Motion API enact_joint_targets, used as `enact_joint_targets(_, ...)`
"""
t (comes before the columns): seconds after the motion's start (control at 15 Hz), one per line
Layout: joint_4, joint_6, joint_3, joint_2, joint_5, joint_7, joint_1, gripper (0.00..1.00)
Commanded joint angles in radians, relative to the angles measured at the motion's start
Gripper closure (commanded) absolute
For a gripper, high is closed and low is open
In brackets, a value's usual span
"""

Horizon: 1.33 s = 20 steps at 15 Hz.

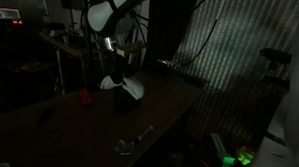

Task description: Put the white towel in the black box

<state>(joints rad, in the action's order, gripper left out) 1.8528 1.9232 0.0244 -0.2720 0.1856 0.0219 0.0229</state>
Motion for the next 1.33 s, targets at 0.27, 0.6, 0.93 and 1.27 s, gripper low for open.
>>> enact_joint_targets(0.27, -0.032, 0.063, -0.022, -0.021, 0.0, 0.043, -0.021, 1.0)
enact_joint_targets(0.6, -0.063, 0.102, -0.038, -0.051, 0.065, 0.076, -0.021, 1.0)
enact_joint_targets(0.93, -0.053, 0.075, -0.033, -0.1, 0.043, 0.106, -0.027, 1.0)
enact_joint_targets(1.27, -0.058, 0.068, -0.033, -0.151, 0.023, 0.135, -0.041, 1.0)
